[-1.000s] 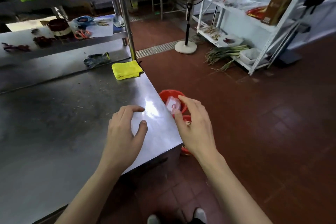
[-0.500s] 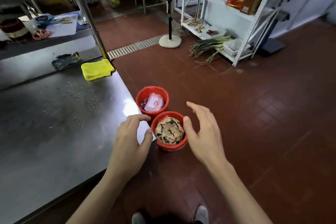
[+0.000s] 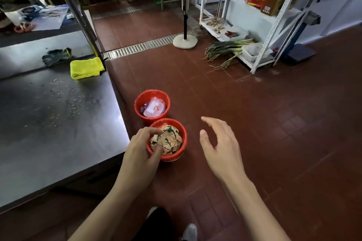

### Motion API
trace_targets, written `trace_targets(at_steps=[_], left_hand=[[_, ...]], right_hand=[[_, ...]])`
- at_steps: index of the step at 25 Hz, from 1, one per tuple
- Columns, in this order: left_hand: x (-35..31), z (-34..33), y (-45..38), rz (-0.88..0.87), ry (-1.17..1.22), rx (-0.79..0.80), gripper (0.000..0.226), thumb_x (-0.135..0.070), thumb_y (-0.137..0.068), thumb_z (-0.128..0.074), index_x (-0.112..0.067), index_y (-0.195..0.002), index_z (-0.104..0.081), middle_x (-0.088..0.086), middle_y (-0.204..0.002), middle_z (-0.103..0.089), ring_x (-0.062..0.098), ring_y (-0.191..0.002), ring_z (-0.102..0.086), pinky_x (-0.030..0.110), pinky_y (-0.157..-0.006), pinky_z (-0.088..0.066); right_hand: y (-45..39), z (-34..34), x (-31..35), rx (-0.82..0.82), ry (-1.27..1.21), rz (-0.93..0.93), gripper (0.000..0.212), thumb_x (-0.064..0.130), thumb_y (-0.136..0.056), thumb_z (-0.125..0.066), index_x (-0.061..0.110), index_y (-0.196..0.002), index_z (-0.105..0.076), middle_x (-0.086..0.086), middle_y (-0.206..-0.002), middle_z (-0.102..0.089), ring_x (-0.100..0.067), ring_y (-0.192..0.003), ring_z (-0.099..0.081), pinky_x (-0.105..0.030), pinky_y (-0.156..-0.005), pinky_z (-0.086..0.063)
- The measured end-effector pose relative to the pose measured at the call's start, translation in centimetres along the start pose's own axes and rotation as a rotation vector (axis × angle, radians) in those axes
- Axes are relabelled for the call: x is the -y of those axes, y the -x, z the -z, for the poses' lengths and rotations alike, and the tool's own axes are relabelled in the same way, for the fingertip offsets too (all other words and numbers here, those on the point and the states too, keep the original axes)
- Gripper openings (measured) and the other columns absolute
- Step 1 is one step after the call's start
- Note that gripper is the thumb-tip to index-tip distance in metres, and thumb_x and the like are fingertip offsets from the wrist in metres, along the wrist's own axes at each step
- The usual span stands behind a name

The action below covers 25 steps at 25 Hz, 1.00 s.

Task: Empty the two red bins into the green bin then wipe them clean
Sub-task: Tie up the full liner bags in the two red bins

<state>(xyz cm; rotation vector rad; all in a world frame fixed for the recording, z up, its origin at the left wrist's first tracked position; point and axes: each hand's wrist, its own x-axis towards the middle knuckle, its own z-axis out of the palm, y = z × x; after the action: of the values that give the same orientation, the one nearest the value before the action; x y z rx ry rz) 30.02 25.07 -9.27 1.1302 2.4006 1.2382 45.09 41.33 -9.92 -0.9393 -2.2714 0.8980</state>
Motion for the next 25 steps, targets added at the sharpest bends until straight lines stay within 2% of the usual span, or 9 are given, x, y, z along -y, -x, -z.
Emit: trace_targets(at_steps=[4,7,10,15,25], left_hand=[[-1.5,-2.1,-2.1,0.016,0.017,-0.023,0.024,-0.017,-0.095,-0.063,-0.033,-0.113,-0.060,-0.018,-0.109,-0.064,0.011,-0.105,-0.062,0.043,-0.090,-0.053],[-2.0,-3.7,-4.2,0.034,0.023,-0.042,0.025,-0.018,-0.095,-0.063,-0.036,-0.112,-0.059,-0.019,-0.108,-0.065,0.011,-0.103,-0.063,0.044,-0.087,-0.054],[-2.0,-5.4,-6.9,0.063,0.035,-0.095,0.027,-0.017,-0.095,-0.064,-0.037,-0.112,-0.059,-0.019,-0.106,-0.065,0.011,-0.099,-0.062,0.043,-0.087,-0.054],[-1.4,-7.5,-13.1,0.141,0.065,-0.173,0.025,-0.019,-0.096,-0.062,-0.036,-0.114,-0.059,-0.016,-0.109,-0.066,0.010,-0.105,-0.063,0.044,-0.089,-0.055],[-1.3,-7.3,-22.2,0.289,0.023,-0.381,0.023,-0.016,-0.095,-0.063,-0.028,-0.116,-0.062,-0.015,-0.108,-0.066,0.010,-0.104,-0.062,0.042,-0.091,-0.053]], right_hand=[[-2.3,1.1,-1.8,0.039,-0.020,0.028,0.035,0.034,-0.100,-0.053,0.034,-0.135,-0.057,0.020,-0.132,-0.054,0.001,-0.123,-0.047,-0.039,-0.108,-0.042],[-5.1,1.6,-2.9,0.058,-0.020,0.048,0.036,0.033,-0.099,-0.054,0.034,-0.135,-0.057,0.020,-0.131,-0.054,-0.001,-0.121,-0.050,-0.038,-0.106,-0.044],[-8.7,1.6,-4.1,0.083,-0.015,0.086,0.036,0.032,-0.099,-0.054,0.033,-0.135,-0.057,0.019,-0.131,-0.054,-0.002,-0.121,-0.051,-0.040,-0.107,-0.044],[-16.5,0.5,-5.4,0.156,-0.017,0.149,0.036,0.031,-0.100,-0.054,0.032,-0.136,-0.057,0.018,-0.131,-0.055,-0.003,-0.121,-0.052,-0.040,-0.106,-0.045],[-30.0,-2.9,-4.3,0.320,-0.067,0.334,0.035,0.030,-0.100,-0.055,0.031,-0.135,-0.057,0.018,-0.128,-0.056,-0.003,-0.118,-0.054,-0.039,-0.102,-0.048]])
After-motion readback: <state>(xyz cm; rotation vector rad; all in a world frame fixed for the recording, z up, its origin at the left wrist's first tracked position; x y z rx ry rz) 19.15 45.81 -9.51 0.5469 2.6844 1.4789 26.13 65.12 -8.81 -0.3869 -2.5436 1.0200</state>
